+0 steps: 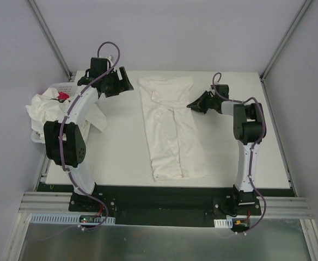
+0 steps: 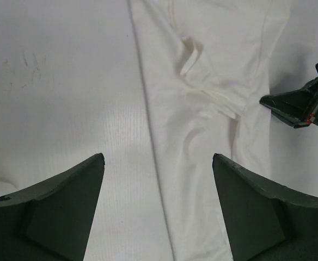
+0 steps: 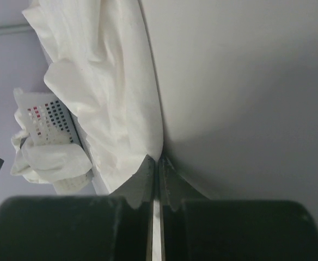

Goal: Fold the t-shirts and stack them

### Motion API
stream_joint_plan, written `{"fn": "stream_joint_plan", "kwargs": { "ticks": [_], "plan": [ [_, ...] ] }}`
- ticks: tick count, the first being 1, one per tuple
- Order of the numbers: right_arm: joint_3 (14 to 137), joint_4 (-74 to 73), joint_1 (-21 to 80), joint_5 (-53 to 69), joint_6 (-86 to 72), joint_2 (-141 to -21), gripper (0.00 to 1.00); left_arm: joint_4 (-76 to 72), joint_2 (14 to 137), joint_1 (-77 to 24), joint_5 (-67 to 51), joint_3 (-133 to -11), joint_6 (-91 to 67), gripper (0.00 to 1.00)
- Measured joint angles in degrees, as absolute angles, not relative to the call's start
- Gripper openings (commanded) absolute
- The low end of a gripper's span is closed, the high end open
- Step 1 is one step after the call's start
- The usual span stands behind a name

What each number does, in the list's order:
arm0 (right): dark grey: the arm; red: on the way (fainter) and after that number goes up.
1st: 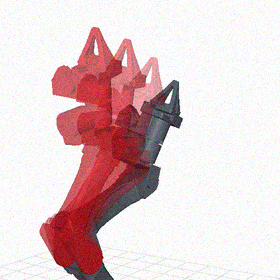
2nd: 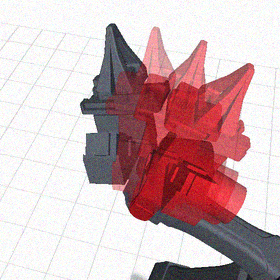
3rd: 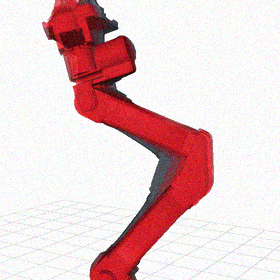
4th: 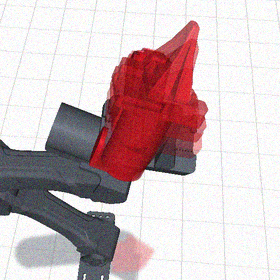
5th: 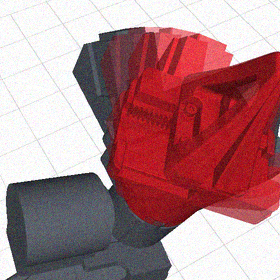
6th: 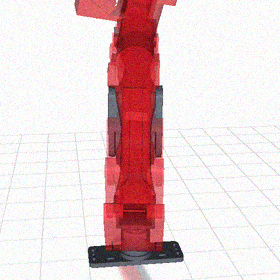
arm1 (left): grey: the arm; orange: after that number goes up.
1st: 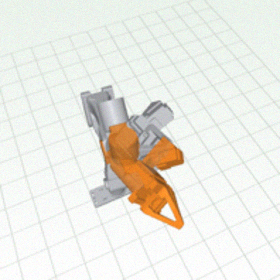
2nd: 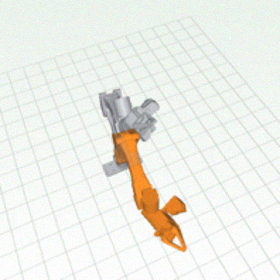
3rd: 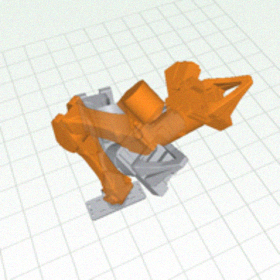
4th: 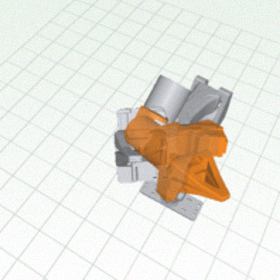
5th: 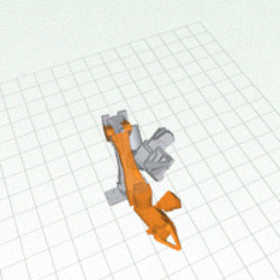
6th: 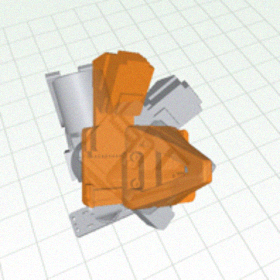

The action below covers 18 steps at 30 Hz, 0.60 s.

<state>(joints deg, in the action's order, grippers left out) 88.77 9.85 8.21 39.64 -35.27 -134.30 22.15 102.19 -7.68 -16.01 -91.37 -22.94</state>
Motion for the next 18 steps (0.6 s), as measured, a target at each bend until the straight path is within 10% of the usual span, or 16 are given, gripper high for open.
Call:
{"fn": "stream_joint_plan", "kwargs": {
  "ticks": [5,10,18],
  "plan": [
    [76.79,11.97,0.78,36.75,-35.11,-126.34,0.02,22.13,101.93,-7.81,-15.92,-91.22,-22.87,0.8],
    [66.57,13.23,-3.44,33.89,-34.46,-118.93,0.3,22.15,101.93,-7.99,-15.97,-91.22,-22.87,0.8],
    [63.35,14.06,-3.9,33.34,-33.34,-115.7,0.33,21.98,102.28,-9.06,-17.65,-91.33,-23.0,0.81]
  ]
}}
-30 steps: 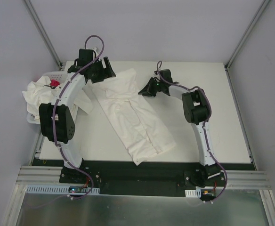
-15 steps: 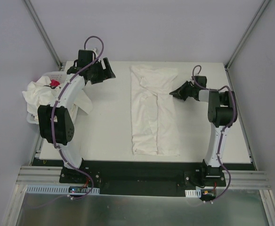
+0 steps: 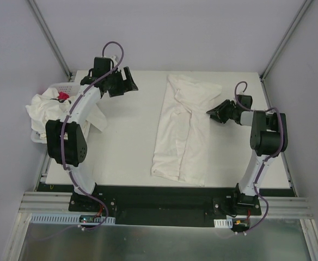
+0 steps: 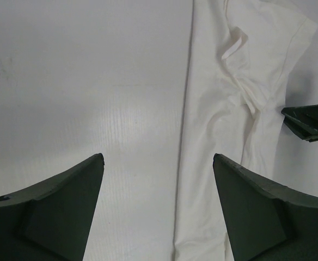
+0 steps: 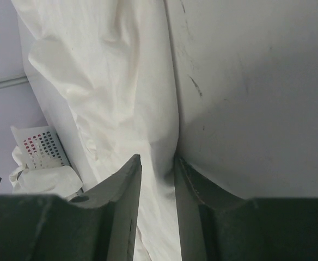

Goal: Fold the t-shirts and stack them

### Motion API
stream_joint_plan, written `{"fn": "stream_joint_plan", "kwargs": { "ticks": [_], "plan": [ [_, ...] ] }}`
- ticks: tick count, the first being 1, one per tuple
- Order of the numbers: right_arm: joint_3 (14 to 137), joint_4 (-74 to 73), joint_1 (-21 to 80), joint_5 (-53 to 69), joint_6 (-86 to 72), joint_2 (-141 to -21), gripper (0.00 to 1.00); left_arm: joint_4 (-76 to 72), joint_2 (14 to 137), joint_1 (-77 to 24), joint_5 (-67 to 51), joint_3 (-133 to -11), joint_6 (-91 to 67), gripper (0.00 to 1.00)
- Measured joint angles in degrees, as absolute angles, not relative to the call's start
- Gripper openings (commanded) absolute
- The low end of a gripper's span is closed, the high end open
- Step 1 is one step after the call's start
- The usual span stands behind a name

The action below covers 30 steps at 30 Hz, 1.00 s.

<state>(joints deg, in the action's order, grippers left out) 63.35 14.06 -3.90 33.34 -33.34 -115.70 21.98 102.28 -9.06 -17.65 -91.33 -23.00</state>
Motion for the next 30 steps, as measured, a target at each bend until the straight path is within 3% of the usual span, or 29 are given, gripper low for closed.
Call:
{"fn": "stream_joint_plan", "kwargs": {
  "ticks": [12,20,30],
  "plan": [
    [64.29,10.17,-11.57,31.68,-32.01,-106.5,0.32,17.98,118.74,-11.7,-29.76,-102.63,-26.72,0.82],
    [67.72,9.87,-10.22,32.08,-32.36,-106.39,0.32,14.2,135.5,-17.04,-39.4,-116.31,-31.92,0.82],
    [65.45,9.52,-10.02,32.53,-32.36,-106.32,0.31,0.01,142.82,-20.6,-43.86,-118.06,-41.71,0.81]
  ]
}}
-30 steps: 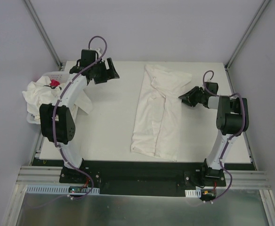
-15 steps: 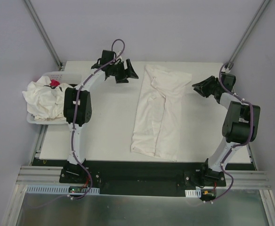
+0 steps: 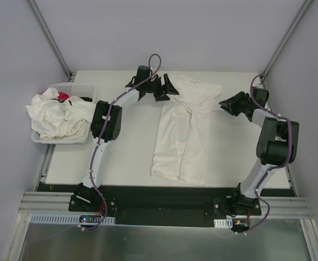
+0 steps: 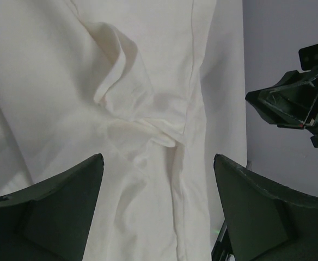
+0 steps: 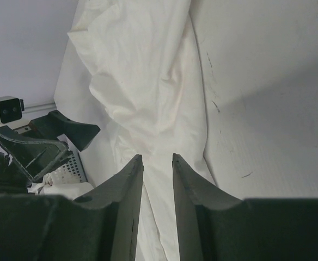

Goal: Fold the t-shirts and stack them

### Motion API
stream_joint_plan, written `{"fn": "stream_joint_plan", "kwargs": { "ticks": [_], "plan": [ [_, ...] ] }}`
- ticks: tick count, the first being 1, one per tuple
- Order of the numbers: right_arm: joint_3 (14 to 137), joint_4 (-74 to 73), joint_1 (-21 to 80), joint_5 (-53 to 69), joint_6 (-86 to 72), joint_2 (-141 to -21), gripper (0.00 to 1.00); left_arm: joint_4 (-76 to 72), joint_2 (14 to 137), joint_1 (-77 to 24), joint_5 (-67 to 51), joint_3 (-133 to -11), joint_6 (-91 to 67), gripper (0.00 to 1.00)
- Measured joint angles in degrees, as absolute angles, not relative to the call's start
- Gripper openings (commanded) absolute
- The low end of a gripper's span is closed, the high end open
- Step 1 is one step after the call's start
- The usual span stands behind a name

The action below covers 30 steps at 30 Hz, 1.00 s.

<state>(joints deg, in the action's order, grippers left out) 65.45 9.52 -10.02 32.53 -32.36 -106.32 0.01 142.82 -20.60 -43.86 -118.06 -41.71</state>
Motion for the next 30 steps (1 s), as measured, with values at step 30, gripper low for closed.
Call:
{"fn": "stream_joint_plan", "kwargs": {
  "ticks": [30],
  "plan": [
    [61.8,9.65,-10.04,34.24,-32.36,-104.2,0.26,-19.46,151.13,-24.82,-39.75,-119.42,-53.78,0.77]
  ]
}}
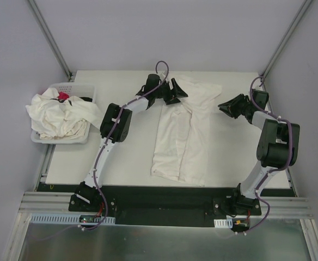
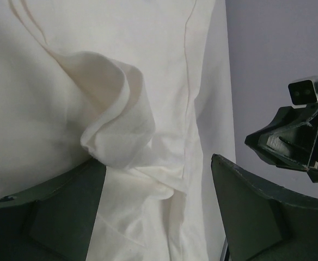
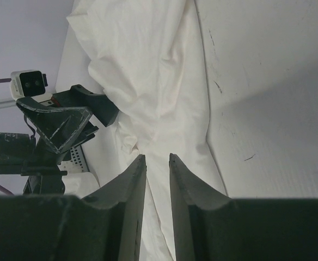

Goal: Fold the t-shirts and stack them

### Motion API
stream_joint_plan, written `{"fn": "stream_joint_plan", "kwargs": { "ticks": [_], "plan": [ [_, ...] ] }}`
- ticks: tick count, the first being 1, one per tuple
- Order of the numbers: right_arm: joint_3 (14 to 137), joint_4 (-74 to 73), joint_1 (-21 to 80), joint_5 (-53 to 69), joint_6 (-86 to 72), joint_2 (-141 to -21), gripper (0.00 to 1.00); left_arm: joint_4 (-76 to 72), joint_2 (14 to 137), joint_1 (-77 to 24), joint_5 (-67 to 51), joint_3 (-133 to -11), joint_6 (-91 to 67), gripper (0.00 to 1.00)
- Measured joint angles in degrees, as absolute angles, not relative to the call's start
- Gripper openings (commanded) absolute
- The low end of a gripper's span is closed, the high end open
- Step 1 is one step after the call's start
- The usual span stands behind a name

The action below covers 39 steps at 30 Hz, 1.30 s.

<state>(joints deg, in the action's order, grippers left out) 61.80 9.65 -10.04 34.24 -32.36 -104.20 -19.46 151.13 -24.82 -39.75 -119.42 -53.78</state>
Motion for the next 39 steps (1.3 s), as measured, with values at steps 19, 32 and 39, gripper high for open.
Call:
{"fn": "stream_joint_plan", "kwargs": {
  "ticks": [19,32,39],
  "plan": [
    [61.04,10.26,-11.6,35.68,-32.36,-104.2,0.22,-19.38,149.58,-25.12,-36.4,-115.98,-50.81,0.69],
    [61.04,10.83,-11.66,36.38,-32.38,-104.2,0.2,-12.56,145.84,-21.52,-30.68,-114.34,-44.21,0.7],
    [61.04,10.92,-11.66,36.49,-32.47,-104.2,0.2,-12.6,146.15,-21.17,-30.28,-115.92,-44.47,0.69]
  ]
}}
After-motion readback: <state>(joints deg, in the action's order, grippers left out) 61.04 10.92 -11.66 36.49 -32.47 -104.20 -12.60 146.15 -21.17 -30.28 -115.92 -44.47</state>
